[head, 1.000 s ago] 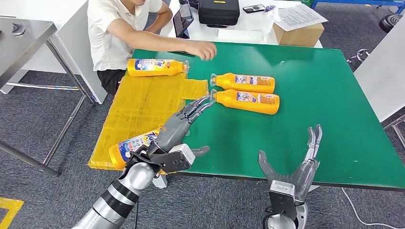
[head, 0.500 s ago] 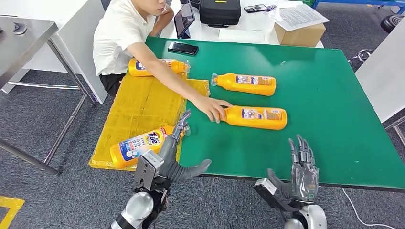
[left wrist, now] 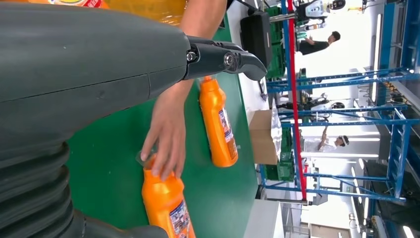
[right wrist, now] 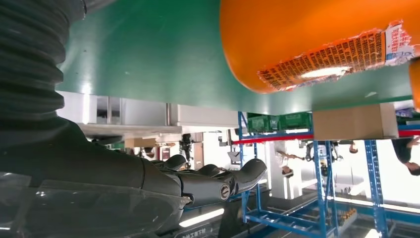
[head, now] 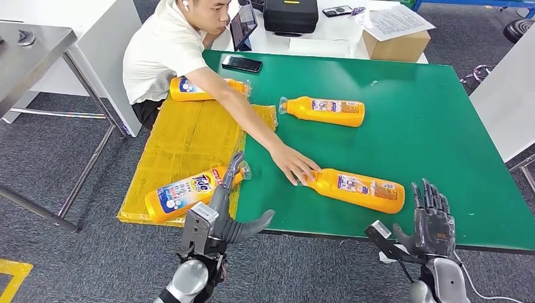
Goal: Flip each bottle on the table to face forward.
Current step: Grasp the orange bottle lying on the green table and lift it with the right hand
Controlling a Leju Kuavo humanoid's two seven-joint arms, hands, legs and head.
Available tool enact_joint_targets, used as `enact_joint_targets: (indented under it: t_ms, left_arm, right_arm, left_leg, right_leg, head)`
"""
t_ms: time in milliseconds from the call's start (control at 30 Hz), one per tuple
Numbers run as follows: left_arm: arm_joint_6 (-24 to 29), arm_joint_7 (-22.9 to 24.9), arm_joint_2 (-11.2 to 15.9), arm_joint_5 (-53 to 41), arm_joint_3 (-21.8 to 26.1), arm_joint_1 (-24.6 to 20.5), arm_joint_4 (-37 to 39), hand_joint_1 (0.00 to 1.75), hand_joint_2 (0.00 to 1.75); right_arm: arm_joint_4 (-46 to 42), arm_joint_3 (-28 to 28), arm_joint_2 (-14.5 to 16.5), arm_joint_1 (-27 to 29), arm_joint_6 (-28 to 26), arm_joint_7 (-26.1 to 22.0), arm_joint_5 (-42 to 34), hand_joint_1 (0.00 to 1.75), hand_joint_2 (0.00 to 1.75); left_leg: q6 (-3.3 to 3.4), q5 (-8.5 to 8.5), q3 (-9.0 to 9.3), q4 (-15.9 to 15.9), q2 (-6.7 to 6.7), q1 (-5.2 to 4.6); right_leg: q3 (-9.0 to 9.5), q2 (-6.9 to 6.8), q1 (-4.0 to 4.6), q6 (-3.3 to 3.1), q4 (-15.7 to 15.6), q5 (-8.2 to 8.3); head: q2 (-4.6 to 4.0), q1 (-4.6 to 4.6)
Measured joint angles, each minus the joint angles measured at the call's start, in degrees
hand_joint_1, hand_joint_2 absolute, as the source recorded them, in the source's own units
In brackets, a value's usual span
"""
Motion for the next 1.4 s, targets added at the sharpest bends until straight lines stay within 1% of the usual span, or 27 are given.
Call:
enact_joint_targets:
  t_ms: [133, 267, 433, 633, 800, 967, 1033, 1133, 1300, 1400]
  left_arm:
    - [0.0, -0.1, -0.2, -0.7, 0.1, 0.0, 0.2, 0.00, 1.75]
    - [-0.2, -0.1, -0.5, -1.6, 0.1, -0.2, 0.3, 0.00, 1.75]
    - [-1.0, 0.2, -1.0, -1.7, -0.1, -0.9, 0.8, 0.00, 1.75]
    - [-1.6, 0.4, -1.5, -1.6, -1.0, -1.6, 1.6, 0.00, 1.75]
    - [-1.8, 0.4, -1.8, -1.1, -1.9, -2.0, 2.2, 0.00, 1.75]
    - [-1.8, 0.4, -1.9, -1.0, -2.2, -2.1, 2.6, 0.00, 1.75]
    - [-1.8, 0.5, -1.9, -1.0, -2.2, -2.1, 2.7, 0.00, 1.75]
    - [-1.7, 0.9, -1.9, -0.9, -2.3, -2.1, 2.8, 0.00, 1.75]
    - [-1.2, 2.3, -1.9, -1.6, -2.3, -2.0, 2.8, 0.00, 1.75]
    - [-1.6, 3.1, -1.9, -2.0, -2.2, -1.8, 2.8, 0.00, 1.75]
  right_arm:
    - [1.4, 1.4, -0.8, -1.1, 1.2, 0.8, 0.2, 0.00, 1.75]
    - [4.1, 3.9, -0.7, -3.9, 2.5, 0.7, 0.3, 0.00, 1.75]
    - [9.4, 8.4, 0.4, -9.1, 3.2, -0.4, 0.5, 0.00, 1.75]
    - [15.5, 13.3, 1.7, -14.7, 6.4, -2.0, -2.4, 0.00, 1.75]
    - [20.5, 15.2, 2.5, -18.1, 7.3, -2.7, -4.4, 0.00, 1.75]
    - [22.9, 16.0, 2.9, -19.6, 7.7, -2.7, -4.7, 0.00, 1.75]
    - [23.6, 16.1, 3.0, -20.1, 8.6, -2.3, -5.1, 0.00, 1.75]
    - [24.6, 16.5, 3.0, -21.1, 11.6, 0.8, -5.9, 0.00, 1.75]
    - [25.7, 17.4, 2.6, -22.3, 16.6, 9.7, -4.6, 0.00, 1.75]
    - [25.8, 17.6, 2.6, -22.5, 18.8, 13.3, -3.6, 0.00, 1.75]
  left_leg:
    - [0.00, 0.00, 0.00, 0.0, 0.01, 0.00]
    - [0.02, 0.02, 0.00, 0.0, 0.05, 0.00]
    - [0.06, 0.08, 0.01, 0.0, 0.06, 0.00]
    - [0.07, 0.09, 0.01, 0.0, 0.05, 0.00]
    - [0.07, 0.08, 0.02, 0.0, 0.07, 0.00]
    - [0.07, 0.08, 0.05, 0.0, 0.08, 0.00]
    - [0.07, 0.08, 0.08, 0.0, 0.11, 0.00]
    - [0.07, 0.07, 0.23, 0.0, 0.22, 0.00]
    - [0.10, 0.01, 0.64, 0.0, 0.26, 0.00]
    - [0.24, -0.11, 1.02, 0.0, 0.18, 0.00]
  right_leg:
    - [0.00, 0.01, 0.00, 0.00, 0.0, 0.00]
    - [0.00, 0.02, -0.01, 0.01, 0.0, 0.01]
    - [0.01, 0.02, -0.01, 0.05, 0.0, 0.05]
    - [0.01, 0.02, -0.01, 0.05, 0.0, 0.06]
    - [0.01, 0.03, -0.01, 0.05, 0.0, 0.06]
    - [0.02, 0.03, 0.00, 0.05, 0.0, 0.06]
    - [0.03, 0.04, 0.00, 0.05, 0.0, 0.06]
    - [0.11, 0.09, 0.00, 0.04, 0.0, 0.07]
    - [0.26, 0.11, 0.00, 0.05, -0.1, 0.02]
    - [0.30, 0.08, -0.02, 0.07, -0.2, -0.20]
  head:
    - [0.00, 0.00]
    - [0.00, 0.00]
    - [0.00, 0.01]
    - [0.00, -0.01]
    - [0.00, 0.00]
    - [0.00, 0.00]
    - [0.00, 0.00]
    - [0.00, 0.00]
    - [0.00, 0.01]
    - [0.00, 0.01]
